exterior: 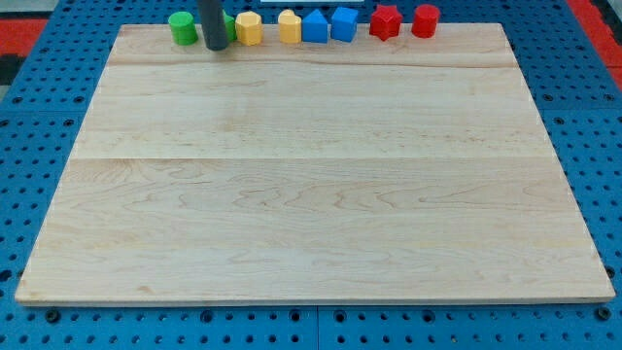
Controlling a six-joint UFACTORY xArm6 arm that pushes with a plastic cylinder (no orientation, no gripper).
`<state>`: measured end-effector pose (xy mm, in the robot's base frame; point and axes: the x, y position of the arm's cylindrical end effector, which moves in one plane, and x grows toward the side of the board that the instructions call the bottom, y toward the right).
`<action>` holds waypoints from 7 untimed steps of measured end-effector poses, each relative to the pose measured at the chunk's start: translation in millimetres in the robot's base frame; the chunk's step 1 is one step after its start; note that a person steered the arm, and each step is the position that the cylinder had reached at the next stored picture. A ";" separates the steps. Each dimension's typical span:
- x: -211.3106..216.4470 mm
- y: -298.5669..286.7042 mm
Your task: Move your arm closer to the red circle
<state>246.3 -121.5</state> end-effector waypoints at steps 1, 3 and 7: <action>33.8 60.2; 29.1 269.2; -54.8 349.3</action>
